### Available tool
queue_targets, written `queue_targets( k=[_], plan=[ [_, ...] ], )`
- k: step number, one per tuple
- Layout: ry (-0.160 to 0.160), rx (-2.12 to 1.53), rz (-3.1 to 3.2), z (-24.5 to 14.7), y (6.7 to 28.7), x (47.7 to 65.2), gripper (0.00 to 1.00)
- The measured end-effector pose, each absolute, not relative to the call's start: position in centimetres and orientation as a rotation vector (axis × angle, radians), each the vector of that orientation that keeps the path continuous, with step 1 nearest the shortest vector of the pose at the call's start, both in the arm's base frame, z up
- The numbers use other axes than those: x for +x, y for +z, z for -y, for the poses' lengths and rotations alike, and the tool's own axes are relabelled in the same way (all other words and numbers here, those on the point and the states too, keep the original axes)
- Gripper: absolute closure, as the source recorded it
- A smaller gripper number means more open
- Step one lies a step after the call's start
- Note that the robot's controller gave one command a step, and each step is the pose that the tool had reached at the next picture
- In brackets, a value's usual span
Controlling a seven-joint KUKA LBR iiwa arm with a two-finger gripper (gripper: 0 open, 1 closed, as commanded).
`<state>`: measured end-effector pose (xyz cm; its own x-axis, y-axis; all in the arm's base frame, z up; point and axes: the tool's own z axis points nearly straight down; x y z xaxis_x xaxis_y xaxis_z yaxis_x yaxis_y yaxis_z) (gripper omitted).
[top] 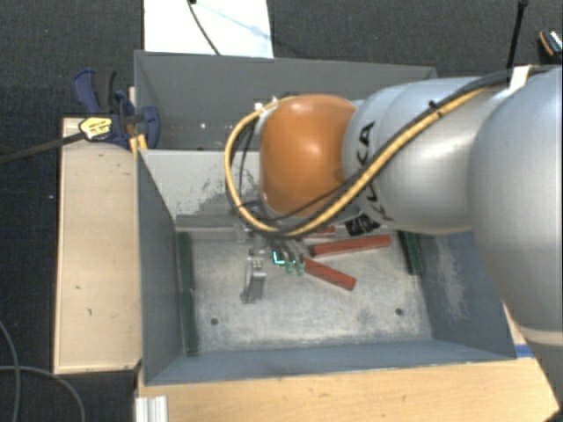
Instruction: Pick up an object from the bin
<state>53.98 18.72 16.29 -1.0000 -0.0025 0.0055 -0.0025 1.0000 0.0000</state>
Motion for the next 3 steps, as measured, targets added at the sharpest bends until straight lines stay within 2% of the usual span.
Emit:
queue_targets(
  k=[1,2,3],
  plan=[
    [0.007,0.094,3.136,-12.3,8.7,58.9,0.0],
    [0.004,0.407,3.114,-3.6,7.0,56.1,0.0],
    [-0.001,0.405,3.117,-4.1,7.1,56.2,1.0]
  ],
)
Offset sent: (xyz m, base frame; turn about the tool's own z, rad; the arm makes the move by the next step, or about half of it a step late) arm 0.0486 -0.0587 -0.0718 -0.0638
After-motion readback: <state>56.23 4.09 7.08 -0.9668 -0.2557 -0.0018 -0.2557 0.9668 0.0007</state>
